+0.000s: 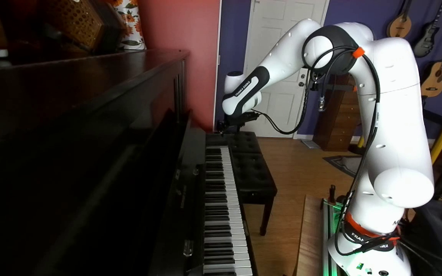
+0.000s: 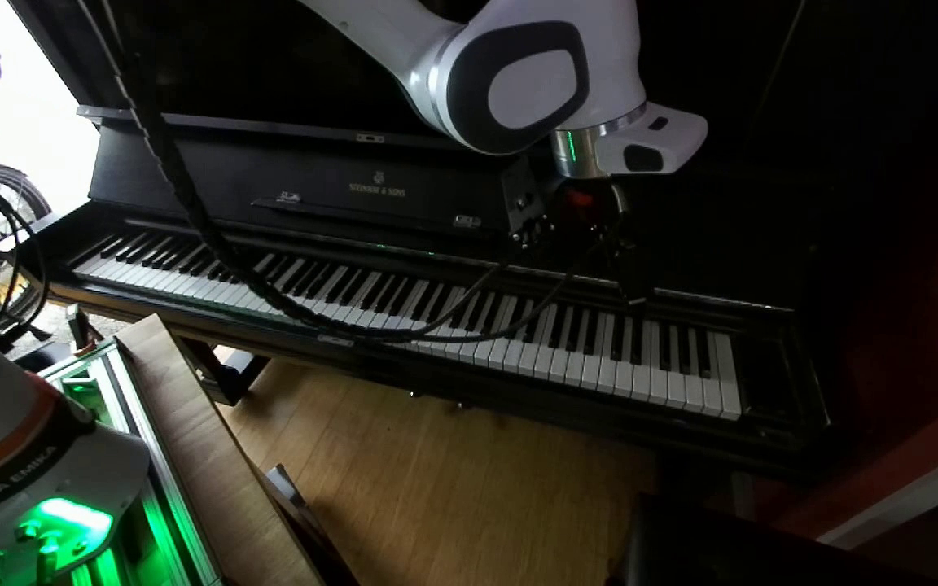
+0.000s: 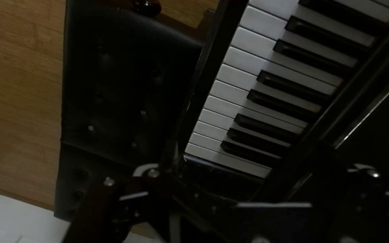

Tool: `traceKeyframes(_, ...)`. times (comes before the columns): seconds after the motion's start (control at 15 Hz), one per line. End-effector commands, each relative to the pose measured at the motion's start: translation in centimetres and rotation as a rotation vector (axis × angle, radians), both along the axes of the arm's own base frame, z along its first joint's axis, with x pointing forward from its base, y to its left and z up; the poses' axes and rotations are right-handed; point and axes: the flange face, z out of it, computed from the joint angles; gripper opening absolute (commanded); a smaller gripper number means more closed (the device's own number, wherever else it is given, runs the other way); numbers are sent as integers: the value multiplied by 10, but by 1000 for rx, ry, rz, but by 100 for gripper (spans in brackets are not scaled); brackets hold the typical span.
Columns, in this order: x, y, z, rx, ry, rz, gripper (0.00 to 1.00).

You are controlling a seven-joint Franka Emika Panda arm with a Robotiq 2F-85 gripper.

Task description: Press the rightmost f sharp note on the piano

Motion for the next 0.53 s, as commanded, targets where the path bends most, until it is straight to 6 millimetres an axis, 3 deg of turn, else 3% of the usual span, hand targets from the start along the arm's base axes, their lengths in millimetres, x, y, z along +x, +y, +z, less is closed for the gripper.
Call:
traceKeyframes(0.0, -24, 14, 17, 29, 23, -9, 100)
traceKeyframes(0.2, -30, 18, 29, 43, 20, -14, 100)
traceKeyframes(0.27, -17, 10, 23, 35, 8, -6, 100)
traceKeyframes(0.47, -21, 13, 31, 41, 3, -6, 100)
